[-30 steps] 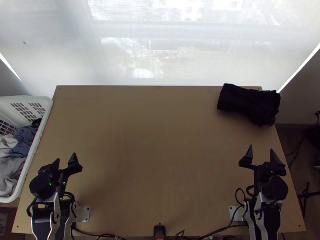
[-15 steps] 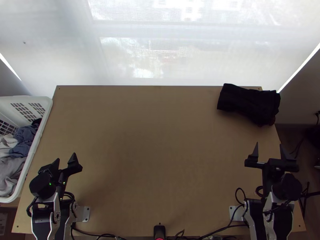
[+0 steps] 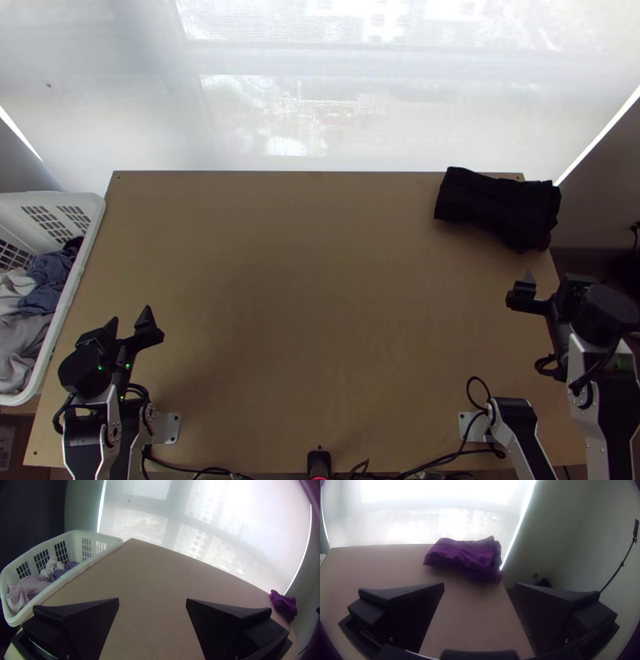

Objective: Fold the t-shirt

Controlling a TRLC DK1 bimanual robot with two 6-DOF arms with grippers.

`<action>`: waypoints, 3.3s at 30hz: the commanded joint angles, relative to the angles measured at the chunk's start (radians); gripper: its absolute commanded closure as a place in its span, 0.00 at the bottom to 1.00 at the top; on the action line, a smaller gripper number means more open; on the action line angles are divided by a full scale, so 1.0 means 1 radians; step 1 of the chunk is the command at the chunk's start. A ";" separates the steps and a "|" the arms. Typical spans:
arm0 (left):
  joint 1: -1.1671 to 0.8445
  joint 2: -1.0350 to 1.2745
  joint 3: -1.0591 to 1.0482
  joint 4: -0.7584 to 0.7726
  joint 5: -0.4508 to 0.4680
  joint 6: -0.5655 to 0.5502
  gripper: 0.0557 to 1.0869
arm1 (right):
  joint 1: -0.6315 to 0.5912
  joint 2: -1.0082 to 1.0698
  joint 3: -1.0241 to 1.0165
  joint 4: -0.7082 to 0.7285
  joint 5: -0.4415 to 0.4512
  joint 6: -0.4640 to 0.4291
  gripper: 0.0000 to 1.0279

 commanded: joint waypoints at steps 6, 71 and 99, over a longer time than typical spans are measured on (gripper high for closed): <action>0.001 0.003 0.028 0.004 -0.065 0.082 0.05 | 0.204 0.210 0.256 -0.288 0.071 0.350 0.05; 0.966 2.137 1.313 -0.208 -0.132 0.253 0.05 | 0.169 0.357 0.252 -0.342 0.091 0.268 0.05; 1.034 1.652 1.228 -0.124 -0.025 0.317 0.96 | 0.217 0.357 0.215 -0.329 0.090 0.224 0.05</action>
